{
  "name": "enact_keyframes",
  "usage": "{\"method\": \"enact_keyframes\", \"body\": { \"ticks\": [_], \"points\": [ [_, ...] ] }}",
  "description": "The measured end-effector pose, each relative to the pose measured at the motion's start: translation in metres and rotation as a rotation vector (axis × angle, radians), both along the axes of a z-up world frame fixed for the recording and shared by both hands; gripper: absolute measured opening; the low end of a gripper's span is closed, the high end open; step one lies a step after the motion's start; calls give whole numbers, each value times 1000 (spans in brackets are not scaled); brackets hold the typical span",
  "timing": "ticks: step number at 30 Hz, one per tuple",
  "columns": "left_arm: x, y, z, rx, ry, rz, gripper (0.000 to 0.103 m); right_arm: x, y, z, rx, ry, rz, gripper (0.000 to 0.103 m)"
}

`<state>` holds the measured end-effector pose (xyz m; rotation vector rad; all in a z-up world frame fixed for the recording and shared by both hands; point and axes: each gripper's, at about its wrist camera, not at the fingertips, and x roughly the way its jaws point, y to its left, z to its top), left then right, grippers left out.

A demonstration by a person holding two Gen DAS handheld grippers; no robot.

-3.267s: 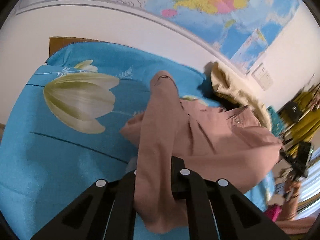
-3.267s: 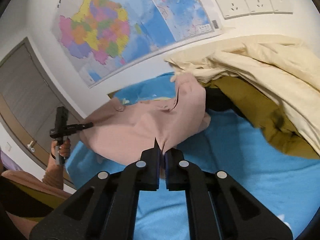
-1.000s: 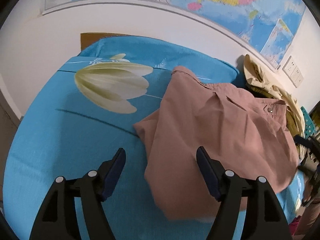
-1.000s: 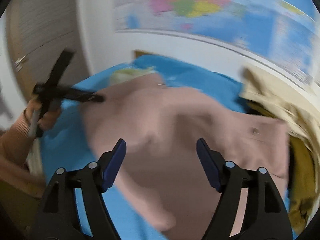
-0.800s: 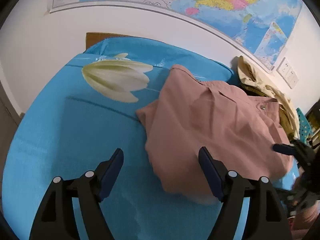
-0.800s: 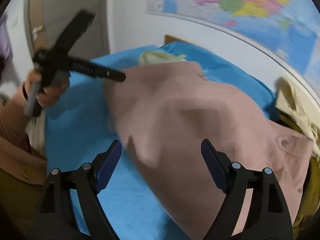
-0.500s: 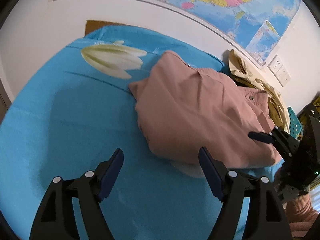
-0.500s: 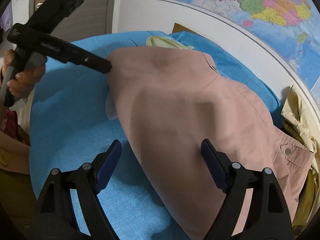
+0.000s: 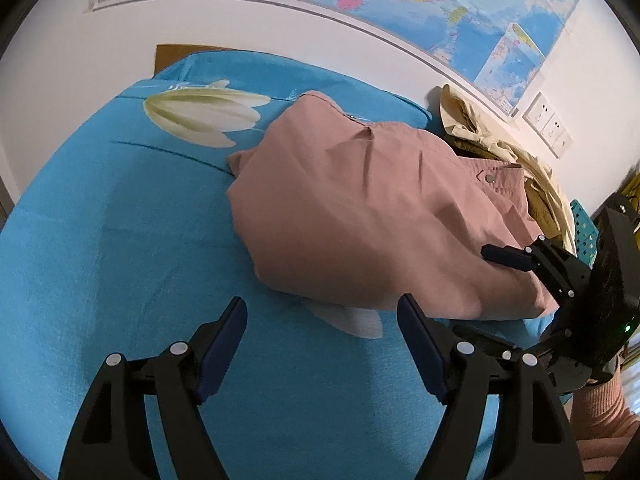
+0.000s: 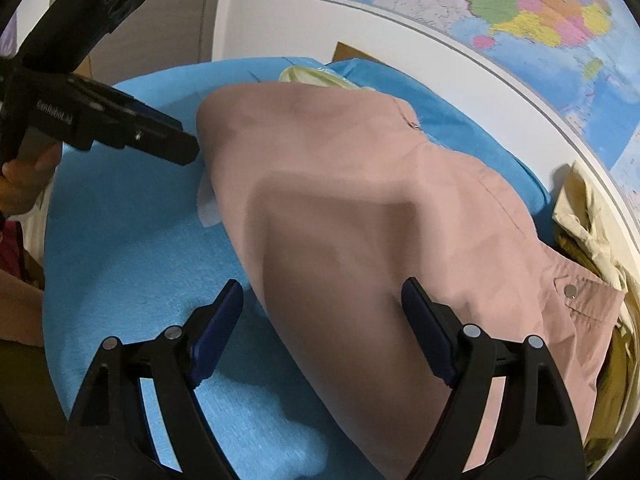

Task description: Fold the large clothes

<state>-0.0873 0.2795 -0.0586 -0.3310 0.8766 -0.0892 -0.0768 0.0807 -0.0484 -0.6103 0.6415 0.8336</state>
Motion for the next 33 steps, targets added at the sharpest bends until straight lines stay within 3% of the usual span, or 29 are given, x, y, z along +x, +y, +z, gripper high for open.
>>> {"method": "enact_keyframes", "body": {
  "ticks": [10, 17, 19, 24, 27, 33],
  "points": [
    [2, -12, -1, 25, 1, -25, 75, 5, 0, -1, -1, -1, -4, 80],
    [0, -15, -6, -11, 17, -42, 75, 11, 9, -8, -38, -27, -4, 75],
    [0, -15, -9, -32, 25, -51, 75, 11, 9, -8, -38, -22, -4, 72],
    [2, -20, -13, -77, 33, -72, 76, 16, 4, -2, 8, 22, -1, 43],
    [5, -21, -13, -138, 33, -94, 77, 24, -3, 9, 66, 92, 2, 29],
    [29, -28, -9, -256, 7, -95, 80, 37, -18, 29, 186, 171, -21, 25]
  ]
}}
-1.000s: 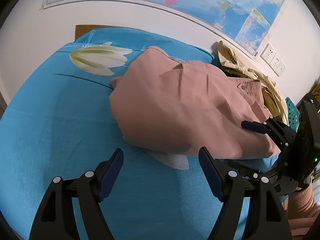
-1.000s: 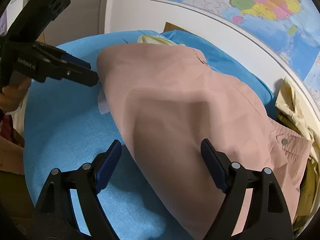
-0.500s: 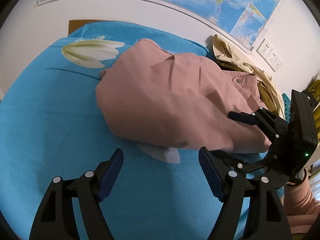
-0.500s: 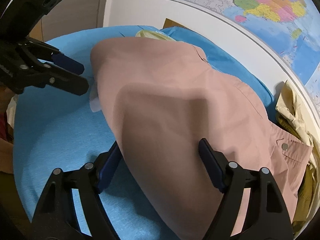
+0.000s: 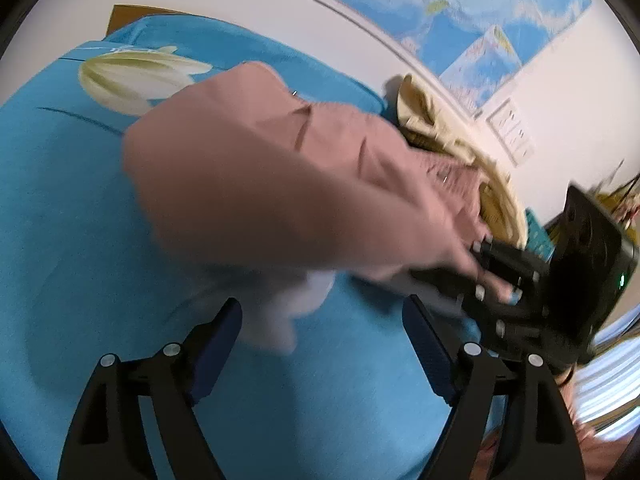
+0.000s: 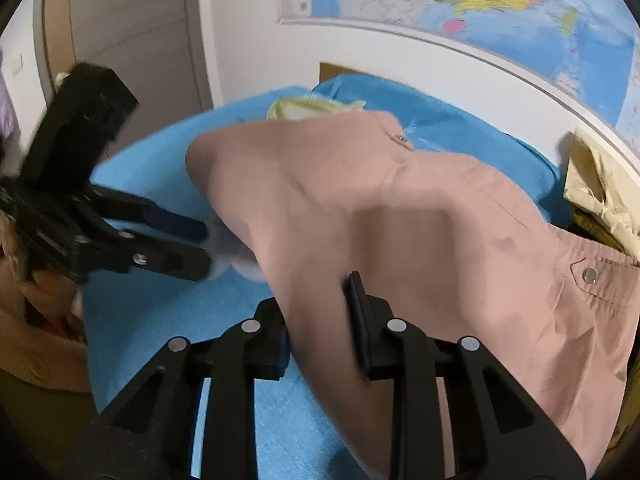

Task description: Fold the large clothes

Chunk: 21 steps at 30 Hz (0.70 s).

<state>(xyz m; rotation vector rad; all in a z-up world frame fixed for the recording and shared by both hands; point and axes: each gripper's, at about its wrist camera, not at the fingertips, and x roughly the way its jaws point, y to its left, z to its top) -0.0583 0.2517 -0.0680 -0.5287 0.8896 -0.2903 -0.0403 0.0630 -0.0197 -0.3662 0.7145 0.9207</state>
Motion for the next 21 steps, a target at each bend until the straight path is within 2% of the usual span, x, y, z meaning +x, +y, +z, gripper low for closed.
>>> {"method": "enact_keyframes", "body": {
  "ticks": [5, 8, 12, 17, 20, 21],
  "points": [
    [20, 9, -5, -214, -9, 49, 87, -1, 0, -5, 7, 25, -3, 25],
    [30, 10, -11, -259, 5, 72, 87, 4, -3, -5, 45, 75, -11, 27],
    [49, 4, -9, -240, 12, 75, 88, 4, -9, -5, 84, 119, -9, 30],
    [69, -12, -8, -136, 6, 69, 87, -2, -24, 1, 155, 163, -7, 38],
    [69, -13, -9, -110, 2, 92, 79, -9, -48, 8, 238, 221, -13, 45],
    [69, -13, -9, -90, 2, 95, 72, -13, -60, 11, 269, 230, -19, 49]
  ]
}}
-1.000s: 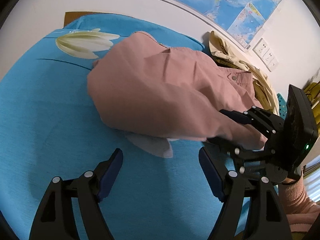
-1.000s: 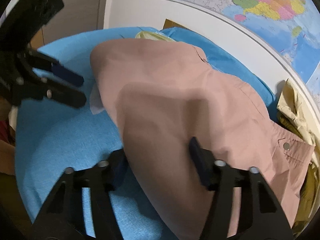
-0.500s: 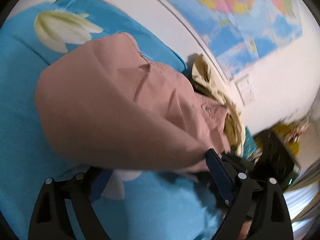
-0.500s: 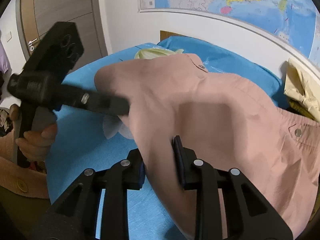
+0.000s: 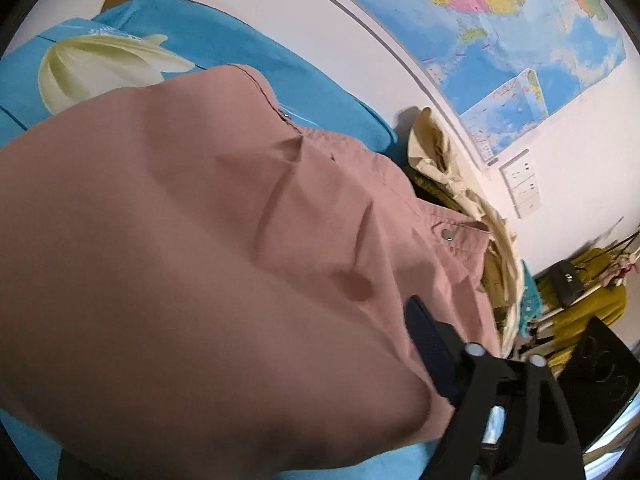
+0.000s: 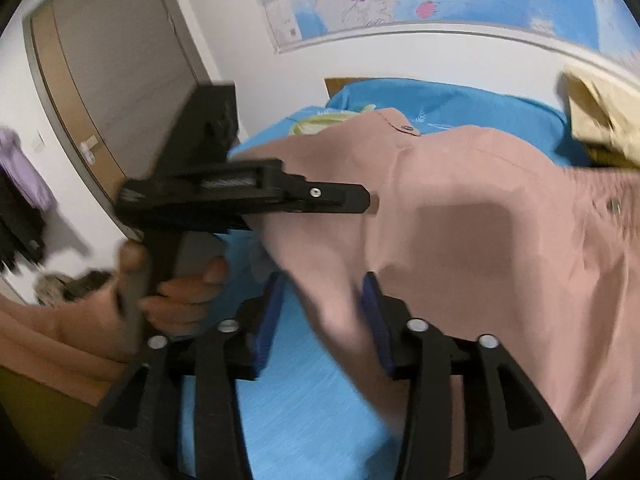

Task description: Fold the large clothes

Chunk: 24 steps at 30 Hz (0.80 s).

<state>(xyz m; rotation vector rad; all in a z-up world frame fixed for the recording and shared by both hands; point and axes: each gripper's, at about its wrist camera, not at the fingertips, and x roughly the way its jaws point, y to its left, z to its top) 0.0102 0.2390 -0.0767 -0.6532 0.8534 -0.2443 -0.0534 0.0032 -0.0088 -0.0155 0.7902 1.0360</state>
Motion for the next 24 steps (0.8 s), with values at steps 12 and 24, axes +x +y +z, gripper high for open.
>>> {"method": "enact_keyframes", "body": {
  "ticks": [12, 24],
  "points": [
    [-2, -11, 3, 118, -10, 2, 72, -34, -163, -29, 289, 249, -376, 72],
    [-1, -21, 4, 188, -22, -29, 81, -46, -180, -61, 331, 403, -494, 77]
  ]
}}
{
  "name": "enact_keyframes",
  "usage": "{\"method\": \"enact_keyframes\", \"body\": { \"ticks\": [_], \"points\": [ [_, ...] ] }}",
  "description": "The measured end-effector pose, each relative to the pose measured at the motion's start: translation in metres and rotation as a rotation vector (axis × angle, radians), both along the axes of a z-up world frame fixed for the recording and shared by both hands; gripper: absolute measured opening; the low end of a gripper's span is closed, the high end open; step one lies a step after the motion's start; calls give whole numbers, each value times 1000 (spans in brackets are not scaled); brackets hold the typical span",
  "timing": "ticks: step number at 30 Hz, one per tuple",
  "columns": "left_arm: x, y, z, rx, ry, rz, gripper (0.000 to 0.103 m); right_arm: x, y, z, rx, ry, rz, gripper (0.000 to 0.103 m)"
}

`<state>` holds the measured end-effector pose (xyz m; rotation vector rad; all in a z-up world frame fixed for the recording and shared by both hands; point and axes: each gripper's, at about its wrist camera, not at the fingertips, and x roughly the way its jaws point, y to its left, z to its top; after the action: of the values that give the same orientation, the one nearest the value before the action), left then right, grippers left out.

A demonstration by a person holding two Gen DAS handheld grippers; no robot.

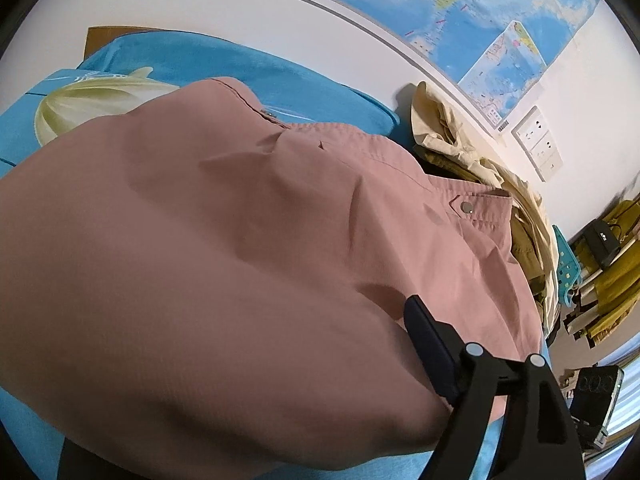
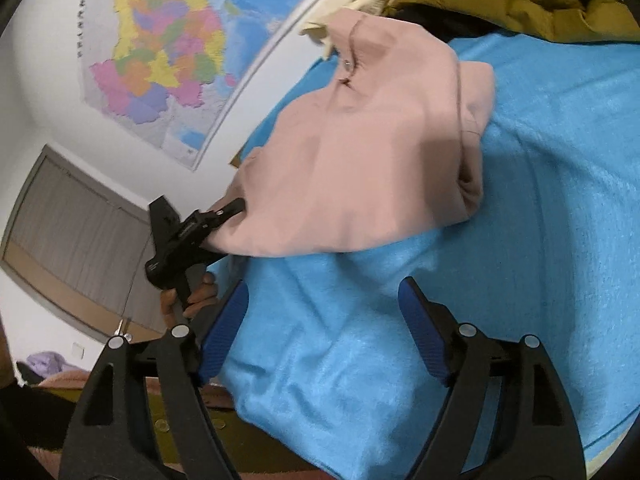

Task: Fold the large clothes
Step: 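Carry the folded jacket with the right gripper toward the clothes pile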

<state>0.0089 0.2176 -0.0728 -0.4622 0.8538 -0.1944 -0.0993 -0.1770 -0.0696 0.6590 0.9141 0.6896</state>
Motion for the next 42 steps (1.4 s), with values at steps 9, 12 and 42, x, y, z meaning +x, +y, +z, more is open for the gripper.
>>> {"method": "enact_keyframes", "body": {
  "ticks": [9, 12, 42],
  "points": [
    [0, -4, 0, 5, -13, -18, 85, 12, 13, -1, -97, 12, -97, 81],
    [0, -6, 0, 11, -17, -25, 87, 11, 16, -2, -117, -1, -107, 83],
    [2, -10, -1, 11, -25, -46, 93, 74, 38, 0, -103, -71, -255, 92]
  ]
}}
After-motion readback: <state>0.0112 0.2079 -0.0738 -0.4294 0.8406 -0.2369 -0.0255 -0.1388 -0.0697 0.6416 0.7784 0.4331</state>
